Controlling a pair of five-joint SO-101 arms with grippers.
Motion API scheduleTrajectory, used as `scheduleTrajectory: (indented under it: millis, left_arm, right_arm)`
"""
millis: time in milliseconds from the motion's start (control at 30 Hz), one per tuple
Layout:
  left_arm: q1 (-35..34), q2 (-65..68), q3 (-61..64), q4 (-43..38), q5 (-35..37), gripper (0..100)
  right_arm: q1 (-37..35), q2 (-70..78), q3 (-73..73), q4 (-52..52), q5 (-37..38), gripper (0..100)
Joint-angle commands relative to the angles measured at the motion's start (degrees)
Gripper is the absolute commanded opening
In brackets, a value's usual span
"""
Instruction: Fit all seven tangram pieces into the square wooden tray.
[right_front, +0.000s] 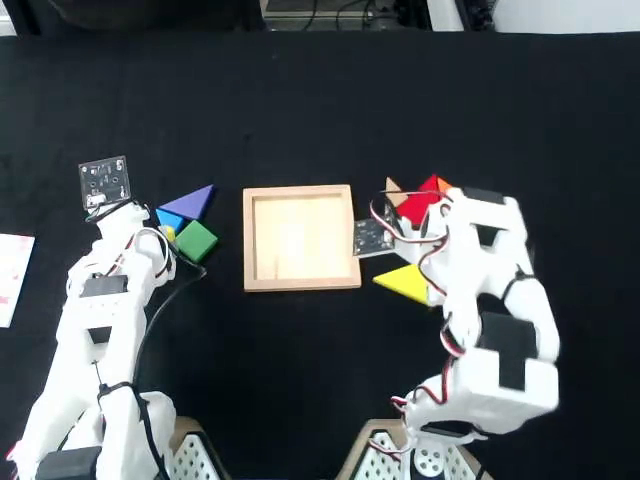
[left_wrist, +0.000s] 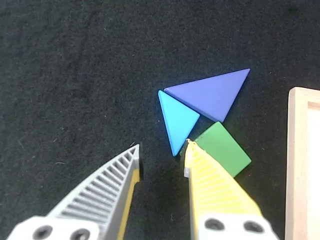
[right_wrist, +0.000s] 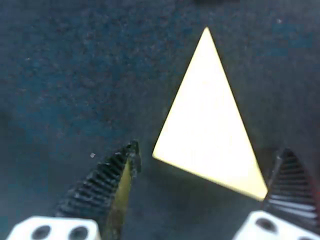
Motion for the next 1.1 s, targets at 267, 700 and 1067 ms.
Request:
scheduleTrajectory:
  millis: [267,700,1067]
  left_arm:
    - [-0.4,-0.09,-0.48,-1.23,0.7,15]
    - [-0.48,-0.09,-0.48,-1.32,0.88,15]
    - [-0.48,-0.09,-0.48,-1.32,0.79,15]
  right_arm:
    - [2.02,-10.15,7.43,-9.23,6.33,40.0]
    - [1.58,-10.07,11.56,-12.84,17.85,40.0]
    - [0.79,-6.99,12.09,-16.62,17.85,40.0]
